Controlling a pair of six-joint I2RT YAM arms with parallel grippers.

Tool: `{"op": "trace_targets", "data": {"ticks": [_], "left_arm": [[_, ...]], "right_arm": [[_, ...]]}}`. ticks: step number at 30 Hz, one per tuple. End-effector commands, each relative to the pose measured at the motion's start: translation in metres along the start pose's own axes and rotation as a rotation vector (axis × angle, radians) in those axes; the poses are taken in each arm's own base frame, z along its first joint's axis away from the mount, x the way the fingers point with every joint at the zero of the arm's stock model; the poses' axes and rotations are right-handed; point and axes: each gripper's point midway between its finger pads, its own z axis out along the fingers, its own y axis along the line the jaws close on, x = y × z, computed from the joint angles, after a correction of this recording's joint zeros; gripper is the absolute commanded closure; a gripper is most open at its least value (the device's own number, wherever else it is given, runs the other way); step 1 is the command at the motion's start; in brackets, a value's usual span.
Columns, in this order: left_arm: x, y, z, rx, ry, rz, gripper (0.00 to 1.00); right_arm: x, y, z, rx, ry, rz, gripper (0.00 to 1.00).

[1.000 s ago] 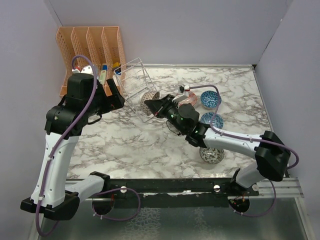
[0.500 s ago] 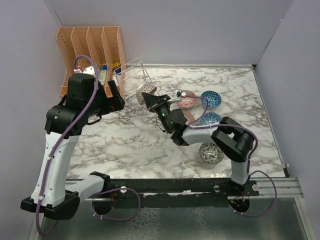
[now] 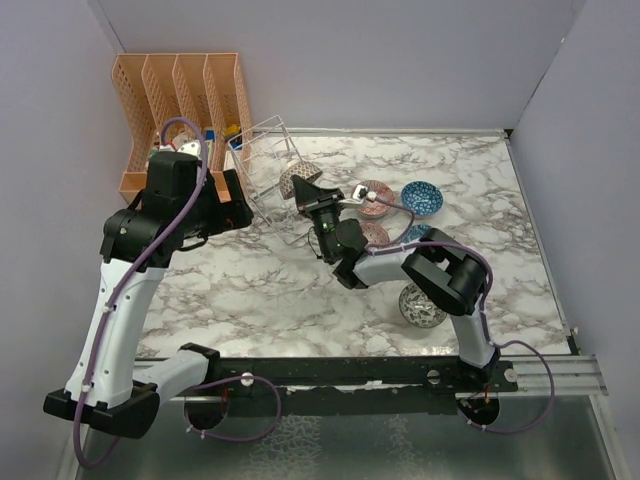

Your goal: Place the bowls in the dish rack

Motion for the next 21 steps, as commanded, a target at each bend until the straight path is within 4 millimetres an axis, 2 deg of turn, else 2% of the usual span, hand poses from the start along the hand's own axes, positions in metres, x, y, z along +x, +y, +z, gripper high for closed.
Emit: {"op": "trace_targets", "data": {"ticks": [1, 9, 21], "left_arm": [[0.006, -0.004, 0.002, 0.032, 0.013, 0.017, 0.01], [0.012, -0.001, 0.006, 0.021, 0.031, 0.023, 0.01], [0.018, 0.003, 0.008, 0.014, 0.042, 0.032, 0.01]], "right_arm": [[-0.010, -0.006, -0.004, -0.009, -0.062, 0.098, 0.99], [-0.003, -0.031, -0.005, 0.004, -0.069, 0.112, 0.99], [0.006, -0.050, -0.001, -0.008, -0.084, 0.144, 0.99]]}}
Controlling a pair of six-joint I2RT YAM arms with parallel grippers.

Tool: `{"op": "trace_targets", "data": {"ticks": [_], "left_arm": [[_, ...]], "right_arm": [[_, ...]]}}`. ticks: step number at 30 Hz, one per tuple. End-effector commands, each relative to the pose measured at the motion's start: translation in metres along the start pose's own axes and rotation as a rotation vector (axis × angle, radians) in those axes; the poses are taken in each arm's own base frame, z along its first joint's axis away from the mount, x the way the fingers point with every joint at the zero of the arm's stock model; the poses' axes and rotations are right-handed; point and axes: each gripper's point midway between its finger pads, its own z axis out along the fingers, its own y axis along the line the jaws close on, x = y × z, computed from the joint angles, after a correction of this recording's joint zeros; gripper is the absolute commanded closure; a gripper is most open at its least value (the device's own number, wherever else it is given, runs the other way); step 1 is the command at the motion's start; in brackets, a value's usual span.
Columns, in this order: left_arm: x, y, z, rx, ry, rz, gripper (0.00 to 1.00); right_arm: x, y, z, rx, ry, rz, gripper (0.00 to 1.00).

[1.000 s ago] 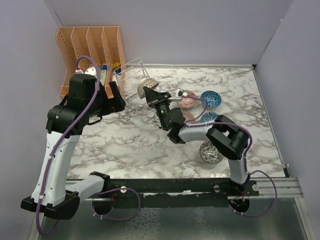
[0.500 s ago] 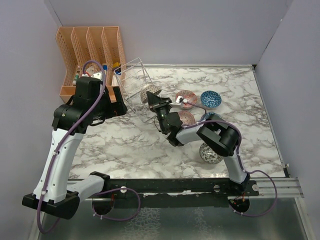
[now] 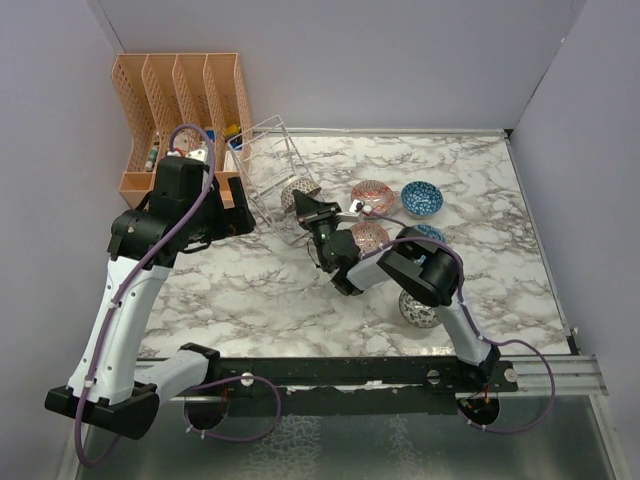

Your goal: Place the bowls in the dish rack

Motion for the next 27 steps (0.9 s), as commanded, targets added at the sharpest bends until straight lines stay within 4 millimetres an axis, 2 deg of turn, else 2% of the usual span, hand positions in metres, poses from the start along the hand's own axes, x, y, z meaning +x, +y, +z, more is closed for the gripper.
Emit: {"op": "trace_targets", "data": {"ticks": [1, 19, 27], "left_arm": [[0.000, -0.003, -0.006, 0.029, -0.020, 0.019, 0.01], [0.009, -0.006, -0.005, 0.066, -0.014, 0.035, 0.01], [0.009, -0.008, -0.004, 0.072, -0.012, 0.033, 0.01]], "right_arm": [[-0.014, 0.024, 0.010, -0.097, -0.080, 0.113, 0.99], [0.006, -0.020, -0.005, -0.090, -0.032, 0.174, 0.99], [0.018, -0.034, -0.012, -0.037, 0.039, 0.217, 0.92]]}}
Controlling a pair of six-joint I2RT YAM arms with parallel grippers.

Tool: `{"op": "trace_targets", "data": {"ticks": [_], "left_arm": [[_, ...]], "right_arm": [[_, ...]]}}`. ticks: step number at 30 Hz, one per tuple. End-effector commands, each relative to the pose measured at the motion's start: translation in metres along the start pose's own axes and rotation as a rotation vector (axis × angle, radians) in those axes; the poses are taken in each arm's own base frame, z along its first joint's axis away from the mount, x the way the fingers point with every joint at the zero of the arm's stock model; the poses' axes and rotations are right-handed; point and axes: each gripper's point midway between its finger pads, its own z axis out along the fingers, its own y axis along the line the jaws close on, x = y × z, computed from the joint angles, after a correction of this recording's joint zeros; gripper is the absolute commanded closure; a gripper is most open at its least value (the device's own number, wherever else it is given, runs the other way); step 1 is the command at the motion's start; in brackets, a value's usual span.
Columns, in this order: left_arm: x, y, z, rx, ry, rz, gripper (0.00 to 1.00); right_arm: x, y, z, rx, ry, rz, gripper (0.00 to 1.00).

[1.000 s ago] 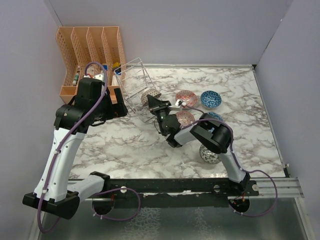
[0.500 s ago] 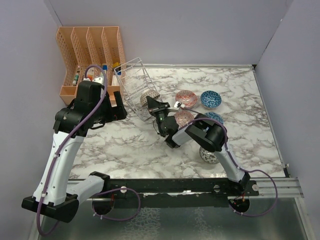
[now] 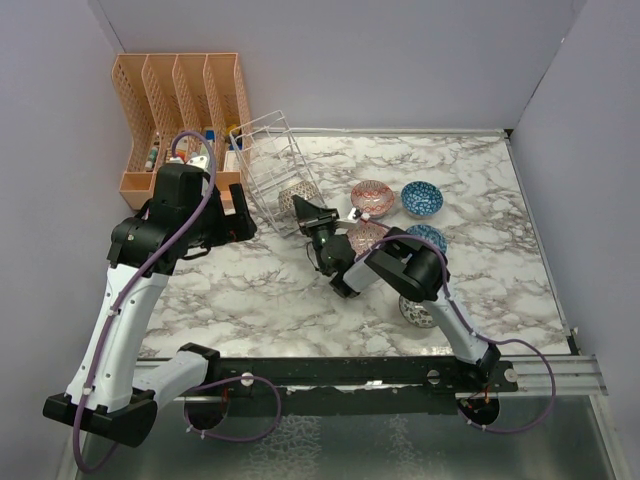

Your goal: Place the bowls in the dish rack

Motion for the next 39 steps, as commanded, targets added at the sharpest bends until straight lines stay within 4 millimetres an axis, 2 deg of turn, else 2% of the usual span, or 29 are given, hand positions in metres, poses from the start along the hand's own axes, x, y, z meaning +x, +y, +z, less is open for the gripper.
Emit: {"op": "trace_targets", "data": {"ticks": [1, 12, 15, 22, 29, 39], "left_arm": [[-0.002, -0.007, -0.003, 0.037, -0.017, 0.011, 0.01], [0.000, -0.010, 0.002, 0.047, -0.003, -0.011, 0.01], [-0.001, -0.012, 0.003, 0.056, 0.000, -0.016, 0.01], [-0.004, -0.016, 0.004, 0.073, -0.008, -0.025, 0.01], [-0.003, -0.017, 0.004, 0.078, -0.008, -0.027, 0.01], [-0.002, -0.013, 0.004, 0.064, -0.013, -0.023, 0.01]], "right_arm": [[0.003, 0.003, -0.012, -0.053, 0.040, 0.106, 0.90], [0.010, -0.001, -0.020, -0.016, 0.104, 0.146, 0.70], [0.007, 0.005, -0.019, -0.013, 0.097, 0.147, 0.63], [0.001, 0.016, -0.018, 0.014, 0.103, 0.141, 0.53], [-0.004, 0.027, -0.022, 0.026, 0.121, 0.129, 0.52], [-0.002, 0.016, -0.036, 0.116, 0.179, 0.117, 0.50]]}}
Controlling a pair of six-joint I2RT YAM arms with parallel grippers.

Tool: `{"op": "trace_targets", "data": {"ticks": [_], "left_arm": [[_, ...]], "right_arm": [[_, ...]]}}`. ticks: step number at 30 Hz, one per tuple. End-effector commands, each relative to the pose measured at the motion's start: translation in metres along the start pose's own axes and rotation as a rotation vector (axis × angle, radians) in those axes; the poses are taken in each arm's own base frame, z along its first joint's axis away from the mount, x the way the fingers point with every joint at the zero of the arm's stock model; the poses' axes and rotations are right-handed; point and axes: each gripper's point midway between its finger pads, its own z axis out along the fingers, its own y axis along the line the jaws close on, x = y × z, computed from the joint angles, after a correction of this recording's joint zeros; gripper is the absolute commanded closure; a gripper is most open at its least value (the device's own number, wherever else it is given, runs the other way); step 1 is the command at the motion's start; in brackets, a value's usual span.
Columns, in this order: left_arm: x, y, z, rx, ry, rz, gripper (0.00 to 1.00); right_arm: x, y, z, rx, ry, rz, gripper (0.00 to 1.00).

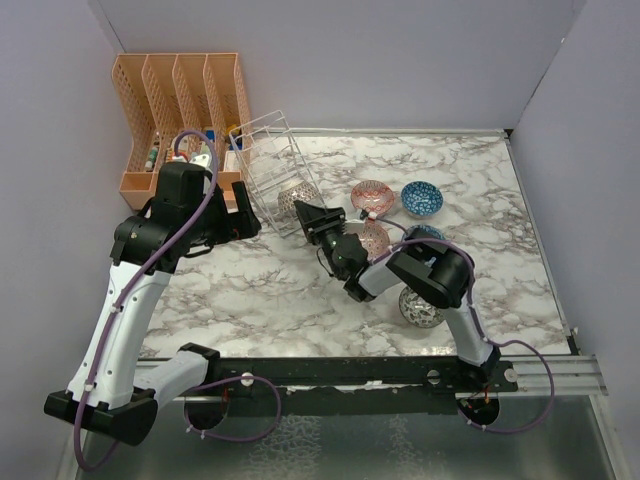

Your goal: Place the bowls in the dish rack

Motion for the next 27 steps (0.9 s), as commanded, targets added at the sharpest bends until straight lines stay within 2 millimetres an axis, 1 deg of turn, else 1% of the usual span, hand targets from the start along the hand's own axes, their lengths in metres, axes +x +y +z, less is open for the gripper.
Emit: {"op": "trace_targets", "data": {"ticks": [1, 5, 6, 9, 12, 14, 17, 19, 20, 22, 25, 27], "left_arm": [[0.001, -0.003, -0.002, 0.020, -0.013, 0.005, 0.01], [0.004, 0.000, 0.000, 0.011, -0.008, 0.004, 0.01], [0.004, 0.000, -0.001, 0.009, -0.007, 0.005, 0.01], [0.004, 0.002, 0.000, 0.003, -0.011, 0.009, 0.01], [0.004, 0.002, 0.000, -0.001, -0.012, 0.015, 0.01], [0.003, 0.004, -0.001, -0.009, -0.014, 0.018, 0.01], [0.001, 0.005, -0.003, -0.019, -0.022, 0.025, 0.01], [0.001, 0.006, -0.003, -0.024, -0.026, 0.026, 0.01], [0.001, 0.006, -0.002, -0.024, -0.025, 0.025, 0.01], [0.001, 0.007, -0.002, -0.024, -0.026, 0.024, 0.01], [0.002, 0.007, -0.002, -0.027, -0.023, 0.026, 0.01], [0.003, 0.009, -0.002, -0.034, -0.020, 0.026, 0.01]], "right_arm": [[0.002, -0.006, -0.009, 0.053, 0.036, 0.008, 0.50], [-0.001, -0.007, -0.014, 0.083, 0.041, -0.008, 0.50], [0.003, -0.007, -0.017, 0.091, 0.069, -0.013, 0.50], [0.006, -0.010, -0.023, 0.122, 0.105, -0.031, 0.50], [0.008, -0.006, -0.031, 0.137, 0.144, -0.062, 0.50], [0.007, 0.001, -0.036, 0.140, 0.168, -0.117, 0.50], [0.004, 0.018, -0.039, 0.149, 0.198, -0.247, 0.50], [-0.003, 0.029, -0.039, 0.176, 0.199, -0.364, 0.47], [-0.009, 0.032, -0.039, 0.208, 0.188, -0.404, 0.43], [-0.022, 0.037, -0.037, 0.270, 0.158, -0.476, 0.39], [-0.037, 0.050, -0.030, 0.284, 0.135, -0.593, 0.38], [-0.040, 0.061, -0.024, 0.254, 0.131, -0.667, 0.37]]}}
